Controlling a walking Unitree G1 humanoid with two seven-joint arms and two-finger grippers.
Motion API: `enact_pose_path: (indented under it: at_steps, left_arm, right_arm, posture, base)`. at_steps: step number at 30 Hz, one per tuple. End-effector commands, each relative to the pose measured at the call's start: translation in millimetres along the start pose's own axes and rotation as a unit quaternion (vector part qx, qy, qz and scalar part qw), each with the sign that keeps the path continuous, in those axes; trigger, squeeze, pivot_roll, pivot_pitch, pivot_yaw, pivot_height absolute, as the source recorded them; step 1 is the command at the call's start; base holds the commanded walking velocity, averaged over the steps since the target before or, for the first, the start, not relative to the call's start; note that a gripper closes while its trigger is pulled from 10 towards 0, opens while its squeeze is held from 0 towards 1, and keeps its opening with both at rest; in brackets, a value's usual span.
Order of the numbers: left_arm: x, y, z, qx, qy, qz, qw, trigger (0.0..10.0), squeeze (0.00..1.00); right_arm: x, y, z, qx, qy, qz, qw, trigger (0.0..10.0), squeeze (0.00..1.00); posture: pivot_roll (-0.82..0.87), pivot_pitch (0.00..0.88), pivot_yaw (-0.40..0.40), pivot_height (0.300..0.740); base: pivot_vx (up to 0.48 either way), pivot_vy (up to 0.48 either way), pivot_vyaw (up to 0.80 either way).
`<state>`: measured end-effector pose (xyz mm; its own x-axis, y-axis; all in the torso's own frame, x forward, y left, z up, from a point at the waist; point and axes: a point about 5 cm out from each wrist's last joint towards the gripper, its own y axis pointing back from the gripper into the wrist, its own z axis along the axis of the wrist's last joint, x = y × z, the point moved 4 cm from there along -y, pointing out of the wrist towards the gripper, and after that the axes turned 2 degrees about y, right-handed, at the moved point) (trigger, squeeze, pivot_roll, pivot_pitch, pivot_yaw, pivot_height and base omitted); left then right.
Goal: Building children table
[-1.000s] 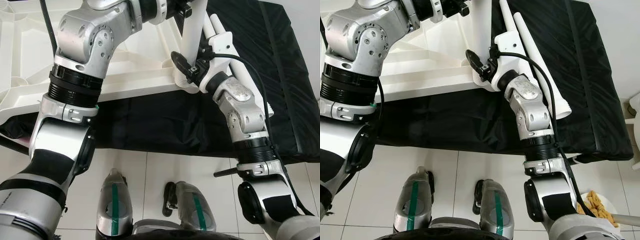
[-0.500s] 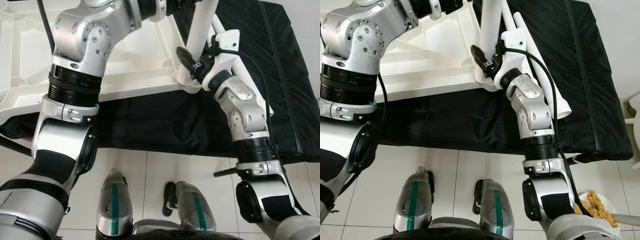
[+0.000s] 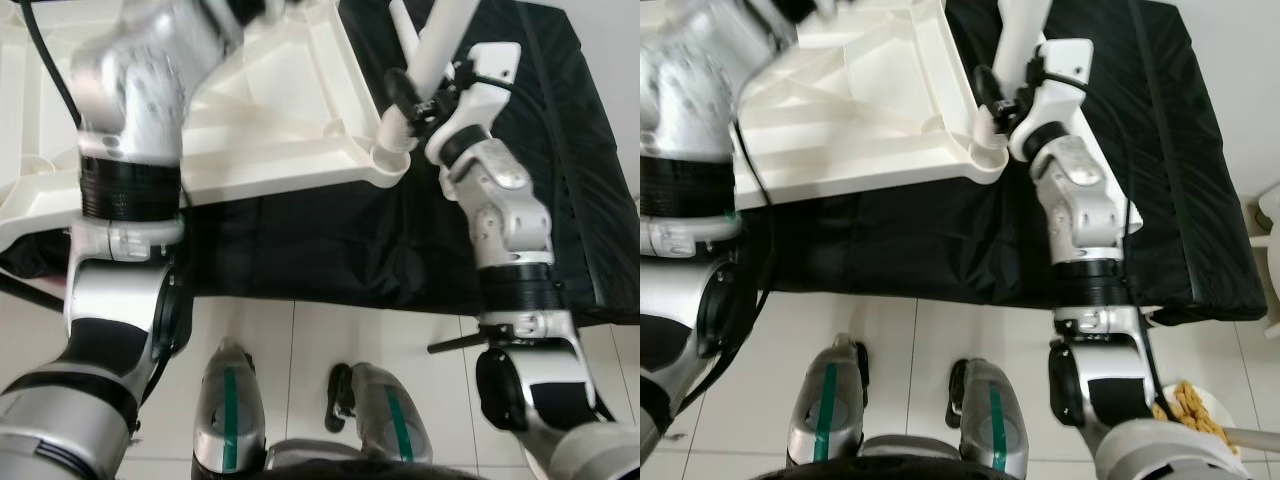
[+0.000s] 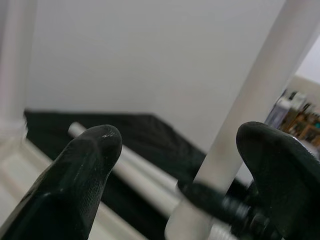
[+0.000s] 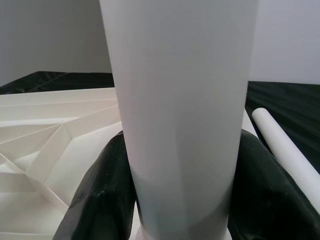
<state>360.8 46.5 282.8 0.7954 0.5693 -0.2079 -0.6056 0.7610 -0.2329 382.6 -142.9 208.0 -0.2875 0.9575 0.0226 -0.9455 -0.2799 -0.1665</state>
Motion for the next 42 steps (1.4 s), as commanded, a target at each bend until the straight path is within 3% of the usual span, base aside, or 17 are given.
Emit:
enact_pose_path:
  at_steps: [1,6,13,19,22,24,25,26,27,34,42]
  left_arm:
    - [-7.4,-4.5,2,0.002,-0.014,-0.009,1.0,10.0,0.0]
    - [-10.2,1.3,-24,0.017,0.019,0.007,1.0,10.0,0.0]
    - [-4.0,6.6,-55,0.069,-0.011,0.039,0.997,10.0,0.0]
    - [0.6,15.2,-83,0.11,-0.025,0.056,0.992,10.0,0.0]
    - [0.7,16.2,-87,0.117,-0.029,0.056,0.991,10.0,0.0]
    - [2.3,18.2,-95,0.132,-0.044,0.061,0.988,10.0,0.0]
    - [6.5,27.0,-120,0.188,-0.127,0.061,0.972,10.0,0.0]
    - [6.5,27.0,-120,0.188,-0.127,0.061,0.972,10.0,0.0]
    - [7.0,30.4,-129,0.206,-0.153,0.057,0.965,10.0,0.0]
    - [13.9,37.3,-145,0.231,-0.186,0.071,0.952,10.0,0.0]
    - [20.3,37.8,-144,0.217,-0.196,0.095,0.951,10.0,0.0]
  right_arm:
    - [-1.4,-0.4,3,-0.008,0.003,-0.002,1.0,10.0,0.0]
    - [-2.3,-0.3,6,-0.023,0.002,-0.01,1.0,10.0,0.0]
    - [4.1,0.7,8,-0.044,0.0,0.003,0.999,10.0,0.0]
    - [-4.3,2.5,4,-0.053,-0.031,-0.017,0.998,10.0,0.0]
    - [-4.7,2.9,2,-0.052,-0.031,-0.018,0.998,10.0,0.0]
    - [-5.0,3.8,0,-0.051,-0.029,-0.019,0.998,10.0,0.0]
    - [-5.4,6.1,-5,-0.048,-0.027,-0.022,0.998,10.0,0.0]
    - [-5.4,6.1,-5,-0.048,-0.027,-0.022,0.998,10.0,0.0]
    - [-5.6,6.8,-7,-0.048,-0.03,-0.023,0.998,10.0,0.0]
    - [-9.0,12.2,-15,-0.052,-0.041,-0.042,0.997,10.0,0.0]
    - [-8.1,15.1,-11,-0.077,-0.051,-0.046,0.995,10.0,0.0]
  posture:
    - [0.07,0.032,-0.064,0.74]
    - [0.07,0.03,-0.058,0.74]
    - [0.08,0.039,-0.062,0.74]
    - [0.08,0.049,-0.062,0.74]
    - [0.08,0.049,-0.062,0.74]
    - [0.08,0.049,-0.062,0.74]
    - [0.07,0.05,-0.06,0.74]
    - [0.07,0.05,-0.06,0.74]
    - [0.07,0.05,-0.06,0.74]
    - [0.06,0.051,-0.049,0.74]
    - [0.06,0.052,-0.047,0.74]
  base:
    - [0.0,0.0,0.0]
    - [0.0,0.0,0.0]
    - [0.0,0.0,0.0]
    - [0.0,0.0,0.0]
    - [0.0,0.0,0.0]
    - [0.0,0.0,0.0]
    - [0.0,0.0,0.0]
    - [0.0,0.0,0.0]
    - [0.0,0.0,0.0]
    - [0.0,0.0,0.0]
    - [0.0,0.0,0.0]
